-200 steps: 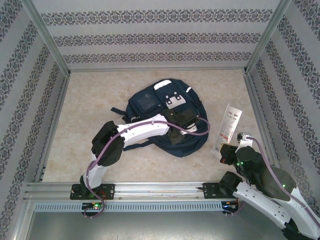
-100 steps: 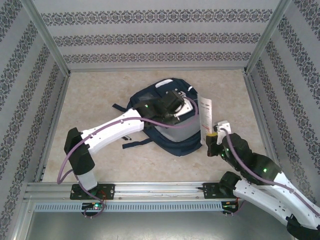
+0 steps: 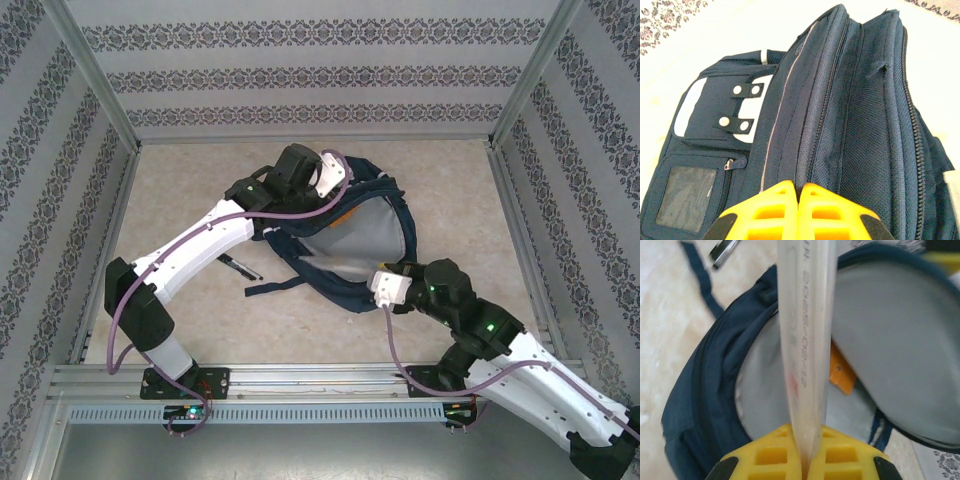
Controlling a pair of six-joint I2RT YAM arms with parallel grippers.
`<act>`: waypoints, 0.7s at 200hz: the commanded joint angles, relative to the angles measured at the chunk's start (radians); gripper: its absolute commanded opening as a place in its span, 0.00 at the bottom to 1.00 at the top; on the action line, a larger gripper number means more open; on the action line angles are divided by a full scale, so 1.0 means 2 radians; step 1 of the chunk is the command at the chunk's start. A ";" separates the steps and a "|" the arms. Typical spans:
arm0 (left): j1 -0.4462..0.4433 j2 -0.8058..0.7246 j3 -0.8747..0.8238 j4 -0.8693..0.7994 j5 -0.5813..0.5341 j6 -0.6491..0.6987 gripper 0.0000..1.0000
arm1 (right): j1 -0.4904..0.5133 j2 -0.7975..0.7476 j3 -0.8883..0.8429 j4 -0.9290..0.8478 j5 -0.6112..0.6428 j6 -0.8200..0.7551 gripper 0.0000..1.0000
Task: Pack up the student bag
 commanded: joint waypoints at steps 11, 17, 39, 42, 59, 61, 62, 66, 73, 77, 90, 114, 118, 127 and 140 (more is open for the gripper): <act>0.005 -0.028 0.016 0.054 0.040 0.005 0.00 | -0.049 -0.008 -0.026 0.017 -0.031 -0.075 0.00; 0.005 -0.029 0.020 0.052 0.051 0.007 0.00 | -0.058 -0.002 -0.027 0.020 -0.018 -0.082 0.00; 0.004 -0.028 0.035 0.045 0.074 -0.002 0.00 | -0.076 0.042 -0.030 0.046 0.049 -0.086 0.00; 0.005 -0.028 0.037 0.043 0.076 -0.004 0.00 | -0.077 0.048 -0.028 0.048 0.054 -0.087 0.00; 0.005 -0.029 0.043 0.039 0.090 -0.010 0.00 | -0.083 0.091 -0.019 0.068 0.079 -0.087 0.00; 0.004 -0.029 0.044 0.039 0.091 -0.011 0.00 | -0.083 0.096 -0.017 0.071 0.081 -0.087 0.00; 0.004 -0.029 0.044 0.038 0.092 -0.011 0.00 | -0.083 0.098 -0.016 0.072 0.084 -0.086 0.00; 0.005 -0.029 0.045 0.038 0.095 -0.013 0.00 | -0.083 0.109 -0.012 0.080 0.091 -0.083 0.00; 0.005 -0.030 0.046 0.038 0.101 -0.013 0.00 | -0.084 0.127 -0.006 0.097 0.105 -0.075 0.00; 0.005 -0.030 0.046 0.038 0.102 -0.013 0.00 | -0.084 0.137 -0.001 0.107 0.112 -0.071 0.00; 0.005 -0.031 0.049 0.035 0.106 -0.011 0.00 | -0.089 0.168 0.009 0.130 0.119 -0.071 0.00; 0.005 -0.035 0.054 0.033 0.121 -0.010 0.00 | -0.094 0.220 0.026 0.182 0.142 -0.039 0.00; 0.004 -0.036 0.054 0.034 0.123 -0.012 0.00 | -0.094 0.226 0.031 0.185 0.144 -0.032 0.00; 0.005 -0.038 0.054 0.036 0.127 -0.015 0.00 | -0.092 0.245 0.043 0.188 0.147 -0.011 0.00; 0.005 -0.040 0.053 0.040 0.128 -0.018 0.00 | -0.081 0.270 0.060 0.187 0.150 0.025 0.00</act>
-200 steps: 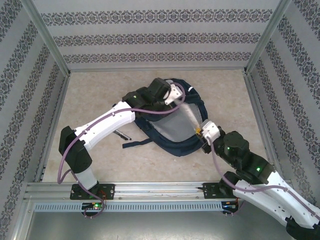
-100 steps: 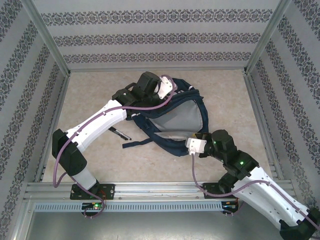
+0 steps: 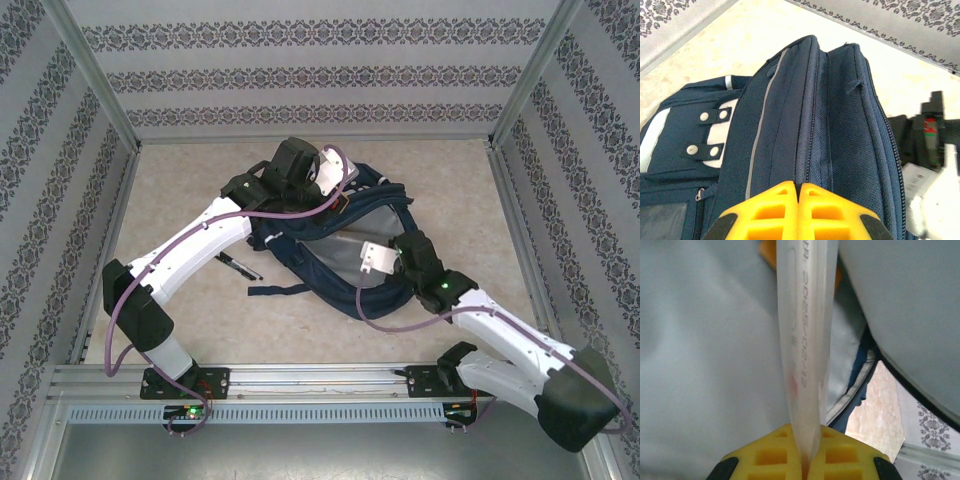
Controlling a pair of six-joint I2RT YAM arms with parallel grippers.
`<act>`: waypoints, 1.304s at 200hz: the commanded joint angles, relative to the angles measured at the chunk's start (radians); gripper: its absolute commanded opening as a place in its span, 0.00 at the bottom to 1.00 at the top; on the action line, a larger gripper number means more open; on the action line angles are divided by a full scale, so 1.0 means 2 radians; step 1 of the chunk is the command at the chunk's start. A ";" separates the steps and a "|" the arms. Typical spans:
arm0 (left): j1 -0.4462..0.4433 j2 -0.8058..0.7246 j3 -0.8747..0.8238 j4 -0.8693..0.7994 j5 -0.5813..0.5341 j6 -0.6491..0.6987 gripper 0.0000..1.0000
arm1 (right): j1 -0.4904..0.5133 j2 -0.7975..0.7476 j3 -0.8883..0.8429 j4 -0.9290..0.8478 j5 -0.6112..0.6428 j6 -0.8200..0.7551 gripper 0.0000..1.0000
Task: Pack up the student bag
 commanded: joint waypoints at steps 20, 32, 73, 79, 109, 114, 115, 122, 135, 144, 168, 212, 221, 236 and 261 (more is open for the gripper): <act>0.004 -0.040 0.031 0.048 0.030 -0.011 0.00 | 0.037 0.067 0.047 0.061 0.042 0.097 0.00; 0.004 -0.039 0.031 0.051 0.034 -0.013 0.00 | 0.045 0.086 0.054 0.067 0.047 0.143 0.02; 0.004 -0.038 0.026 0.060 0.048 -0.024 0.00 | 0.064 0.138 0.069 0.083 0.043 0.227 0.05; 0.004 -0.038 0.026 0.062 0.049 -0.024 0.00 | 0.070 0.150 0.073 0.081 0.055 0.224 0.05; 0.004 -0.039 0.023 0.068 0.049 -0.026 0.00 | 0.082 0.199 0.093 0.076 0.089 0.238 0.15; 0.004 -0.038 0.023 0.068 0.048 -0.026 0.00 | 0.082 0.201 0.094 0.076 0.084 0.247 0.20; 0.004 -0.038 0.023 0.068 0.047 -0.026 0.00 | 0.082 0.201 0.094 0.076 0.082 0.249 0.20; 0.004 -0.038 0.023 0.068 0.046 -0.027 0.00 | 0.080 0.200 0.094 0.075 0.061 0.262 0.28; 0.004 -0.040 0.019 0.068 0.044 -0.025 0.00 | 0.065 0.184 0.094 0.058 -0.042 0.301 0.45; 0.004 -0.042 0.015 0.070 0.043 -0.024 0.00 | 0.048 0.170 0.091 0.051 -0.125 0.334 0.56; 0.004 -0.045 0.005 0.072 0.039 -0.022 0.00 | 0.012 0.120 0.067 0.060 -0.249 0.424 0.64; 0.004 -0.052 -0.009 0.079 0.032 -0.017 0.00 | -0.033 0.028 0.038 -0.007 -0.188 0.758 0.58; 0.004 -0.053 -0.013 0.083 0.032 -0.017 0.00 | -0.038 0.018 0.035 -0.046 -0.160 0.832 0.57; 0.004 -0.053 -0.018 0.087 0.031 -0.020 0.00 | -0.039 0.008 0.026 -0.078 -0.133 0.922 0.57; 0.004 -0.051 -0.021 0.088 0.033 -0.023 0.00 | -0.037 0.005 0.005 -0.081 -0.130 1.035 0.56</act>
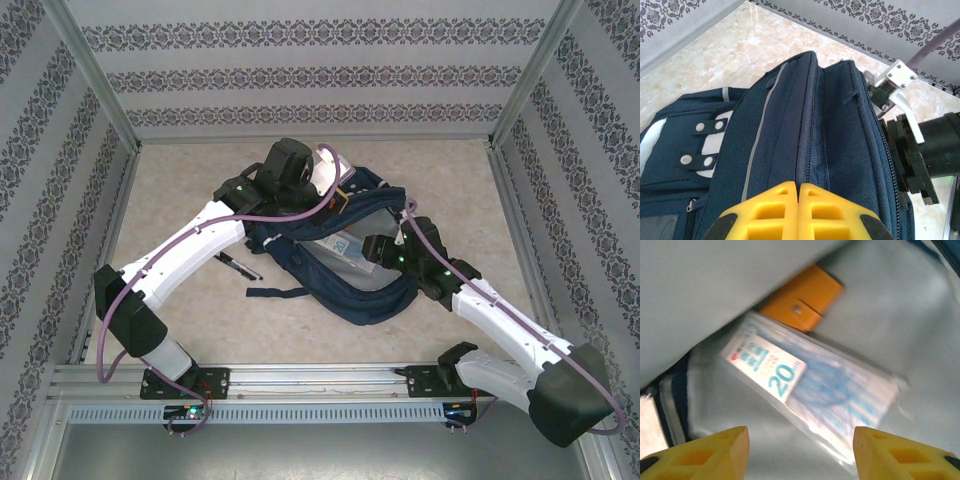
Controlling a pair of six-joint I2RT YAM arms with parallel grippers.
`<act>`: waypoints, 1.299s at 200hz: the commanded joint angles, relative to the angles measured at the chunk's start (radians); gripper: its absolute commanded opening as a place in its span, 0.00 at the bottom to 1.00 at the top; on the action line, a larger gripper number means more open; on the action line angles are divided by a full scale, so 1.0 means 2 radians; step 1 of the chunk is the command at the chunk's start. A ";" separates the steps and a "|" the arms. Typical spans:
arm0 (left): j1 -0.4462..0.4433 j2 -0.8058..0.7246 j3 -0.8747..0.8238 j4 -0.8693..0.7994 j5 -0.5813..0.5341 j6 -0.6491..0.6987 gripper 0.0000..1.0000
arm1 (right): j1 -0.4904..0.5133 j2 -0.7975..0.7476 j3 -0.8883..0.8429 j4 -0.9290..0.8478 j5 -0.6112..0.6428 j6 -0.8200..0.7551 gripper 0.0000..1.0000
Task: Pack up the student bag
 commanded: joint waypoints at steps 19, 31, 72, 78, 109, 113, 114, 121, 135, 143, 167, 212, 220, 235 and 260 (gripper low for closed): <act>0.001 -0.029 0.002 0.067 0.014 -0.006 0.00 | -0.001 0.007 -0.041 -0.031 0.047 0.244 0.56; 0.001 -0.031 0.001 0.068 0.013 -0.006 0.00 | -0.001 0.020 -0.043 -0.026 0.050 0.246 0.55; 0.001 -0.031 -0.004 0.072 0.017 -0.010 0.00 | 0.005 0.073 -0.046 0.014 0.028 0.256 0.54; 0.001 -0.031 -0.006 0.074 0.019 -0.013 0.00 | 0.007 0.080 -0.045 0.019 0.024 0.261 0.54; 0.001 -0.031 -0.023 0.104 0.037 -0.031 0.00 | 0.027 0.109 -0.043 0.063 0.006 0.281 0.52; 0.001 -0.031 -0.025 0.107 0.038 -0.033 0.00 | 0.027 0.113 -0.042 0.074 -0.002 0.281 0.50; 0.001 -0.030 -0.026 0.108 0.039 -0.034 0.00 | 0.027 0.114 -0.042 0.076 -0.004 0.281 0.50; 0.001 -0.029 -0.028 0.112 0.042 -0.037 0.00 | 0.028 0.122 -0.039 0.093 -0.016 0.280 0.47; 0.001 -0.025 -0.029 0.112 0.047 -0.041 0.00 | 0.029 0.133 -0.035 0.125 -0.029 0.279 0.40; 0.001 -0.025 -0.030 0.111 0.048 -0.042 0.00 | 0.031 0.139 -0.034 0.142 -0.031 0.282 0.35; 0.001 -0.025 -0.036 0.117 0.053 -0.043 0.00 | 0.035 0.162 -0.034 0.203 -0.028 0.285 0.28; 0.000 -0.024 -0.048 0.126 0.056 -0.048 0.00 | 0.056 0.236 -0.014 0.316 -0.046 0.306 0.28; 0.000 -0.024 -0.048 0.124 0.054 -0.046 0.00 | 0.062 0.238 -0.006 0.315 -0.045 0.306 0.32; 0.000 -0.027 -0.048 0.119 0.050 -0.041 0.00 | 0.064 0.223 0.005 0.276 -0.033 0.291 0.40; 0.001 -0.035 -0.047 0.110 0.039 -0.029 0.00 | 0.021 0.188 0.003 0.221 -0.070 0.175 0.49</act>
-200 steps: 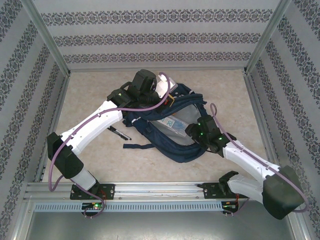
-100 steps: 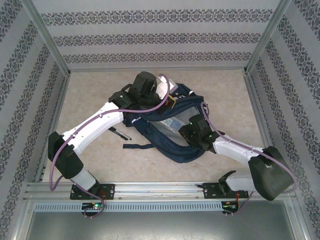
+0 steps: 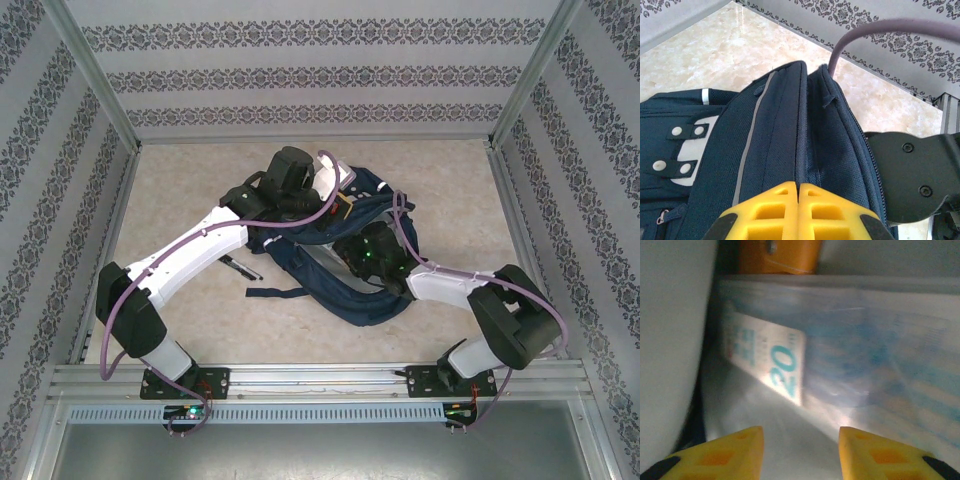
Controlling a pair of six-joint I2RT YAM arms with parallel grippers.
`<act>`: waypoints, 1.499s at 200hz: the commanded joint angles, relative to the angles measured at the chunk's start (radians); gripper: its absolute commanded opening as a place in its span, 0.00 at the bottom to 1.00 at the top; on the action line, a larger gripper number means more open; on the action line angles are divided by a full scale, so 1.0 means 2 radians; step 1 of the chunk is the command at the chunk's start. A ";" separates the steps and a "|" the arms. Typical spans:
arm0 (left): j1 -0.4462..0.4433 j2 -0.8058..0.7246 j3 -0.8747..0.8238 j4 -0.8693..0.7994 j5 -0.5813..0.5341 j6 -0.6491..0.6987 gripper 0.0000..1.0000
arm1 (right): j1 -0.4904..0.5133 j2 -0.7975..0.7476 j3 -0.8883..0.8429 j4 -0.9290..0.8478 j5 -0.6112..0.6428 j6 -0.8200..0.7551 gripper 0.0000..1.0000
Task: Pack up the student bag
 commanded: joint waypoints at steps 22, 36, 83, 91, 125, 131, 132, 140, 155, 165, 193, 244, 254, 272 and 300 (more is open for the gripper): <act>0.001 -0.037 0.003 0.037 0.000 0.016 0.00 | -0.076 -0.066 -0.004 -0.095 -0.039 -0.204 0.52; 0.001 -0.036 0.002 0.038 0.000 0.017 0.00 | -0.091 -0.076 -0.007 -0.128 -0.025 -0.237 0.53; 0.001 -0.030 0.006 0.041 0.003 0.013 0.00 | -0.083 -0.042 -0.018 -0.147 0.012 -0.194 0.55; 0.001 -0.030 0.006 0.042 0.002 0.013 0.00 | -0.070 -0.034 -0.020 -0.143 0.019 -0.182 0.55; 0.001 -0.029 0.002 0.045 0.002 0.010 0.00 | -0.010 -0.005 -0.009 -0.114 -0.007 -0.122 0.52; 0.001 -0.029 0.001 0.047 0.003 0.008 0.00 | 0.003 -0.003 -0.002 -0.113 -0.005 -0.113 0.50; 0.001 -0.028 0.001 0.048 0.003 0.008 0.00 | 0.005 -0.002 -0.002 -0.112 -0.005 -0.112 0.50; 0.001 -0.028 0.001 0.050 0.004 0.006 0.00 | 0.021 0.001 0.008 -0.109 -0.002 -0.103 0.47; 0.000 -0.025 0.001 0.054 0.007 0.002 0.00 | 0.043 0.010 0.020 -0.090 0.007 -0.077 0.43; 0.001 -0.025 0.000 0.059 0.010 -0.002 0.00 | 0.052 0.016 0.021 -0.065 0.013 -0.057 0.41; 0.001 -0.026 -0.004 0.064 0.015 -0.008 0.00 | 0.060 0.036 0.016 -0.001 0.037 -0.025 0.31; 0.001 -0.035 -0.023 0.064 0.012 -0.002 0.00 | 0.059 0.054 0.009 0.076 0.089 -0.012 0.21; 0.001 -0.036 -0.028 0.068 0.012 -0.005 0.00 | 0.058 0.061 0.011 0.088 0.083 -0.015 0.21; 0.001 -0.039 -0.036 0.073 0.010 -0.007 0.00 | 0.060 0.068 0.013 0.100 0.065 -0.023 0.22; 0.001 -0.045 -0.044 0.066 -0.001 0.003 0.00 | 0.062 0.030 -0.022 0.078 0.075 -0.027 0.34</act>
